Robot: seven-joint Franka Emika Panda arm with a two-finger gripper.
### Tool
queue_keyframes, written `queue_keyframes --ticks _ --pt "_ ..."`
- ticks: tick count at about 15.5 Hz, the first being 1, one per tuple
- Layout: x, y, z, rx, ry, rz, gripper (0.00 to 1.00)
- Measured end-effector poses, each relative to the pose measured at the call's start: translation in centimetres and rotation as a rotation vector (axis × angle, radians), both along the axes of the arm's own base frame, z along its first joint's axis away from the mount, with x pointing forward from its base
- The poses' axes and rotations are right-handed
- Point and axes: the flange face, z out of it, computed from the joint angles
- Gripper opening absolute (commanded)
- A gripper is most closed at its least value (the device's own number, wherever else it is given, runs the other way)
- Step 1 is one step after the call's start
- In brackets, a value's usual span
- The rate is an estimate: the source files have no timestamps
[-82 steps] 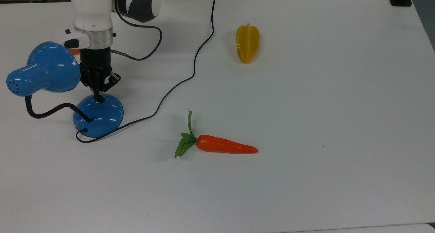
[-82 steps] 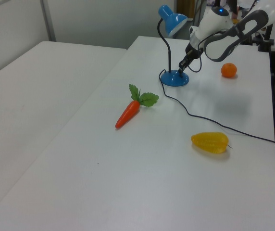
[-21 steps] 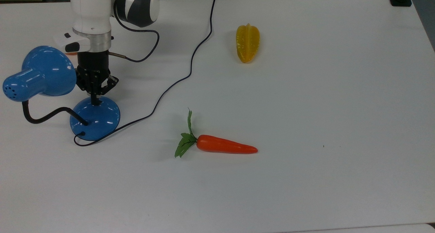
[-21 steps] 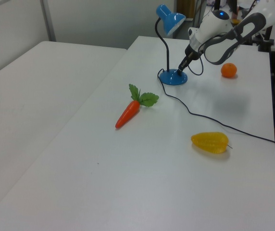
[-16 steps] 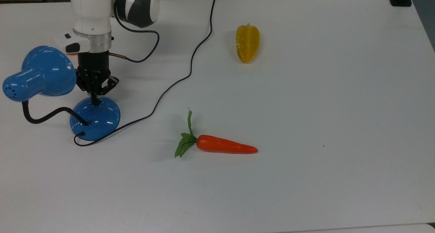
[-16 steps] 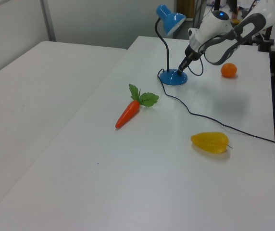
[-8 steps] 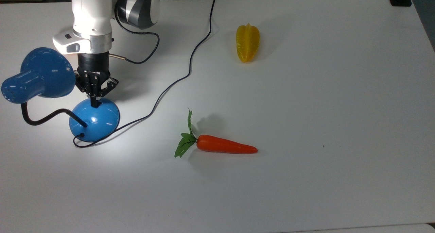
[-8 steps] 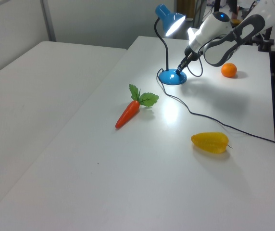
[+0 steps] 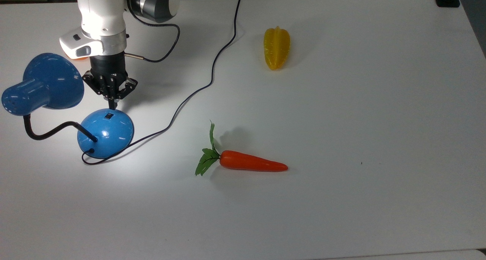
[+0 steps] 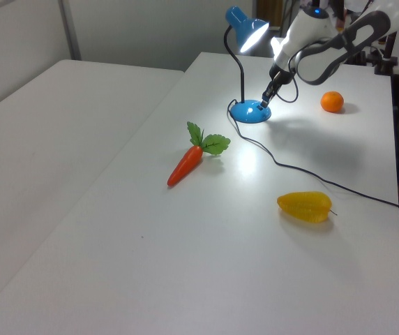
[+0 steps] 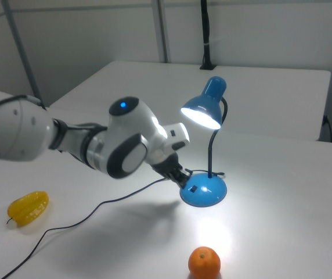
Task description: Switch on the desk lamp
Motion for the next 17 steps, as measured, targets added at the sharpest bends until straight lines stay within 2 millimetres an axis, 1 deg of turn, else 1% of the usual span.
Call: queue_keyframes --ticks 2,4,9,10,11,12,14,15,16,17 --pt "-0.4 2.6 2.5 0.018 0.078 0.015 0.00" --pt "-1.2 5.8 5.2 0.031 0.140 0.035 0.00" --pt "-3.8 15.6 11.8 0.027 0.257 0.134 0.00" --pt "-4.5 17.3 13.3 0.013 0.289 0.156 0.04" --pt "-5.1 18.8 15.1 -0.001 0.325 0.173 0.05" --pt "-5.7 19.8 16.9 -0.010 0.355 0.184 0.08" --pt "-6.6 21.1 20.3 -0.018 0.396 0.197 0.17" --pt "-6.9 21.5 21.5 -0.020 0.408 0.200 0.30" --pt "-7.2 21.7 22.3 -0.021 0.413 0.203 0.36" --pt "-7.4 21.8 22.8 -0.021 0.418 0.202 0.46"
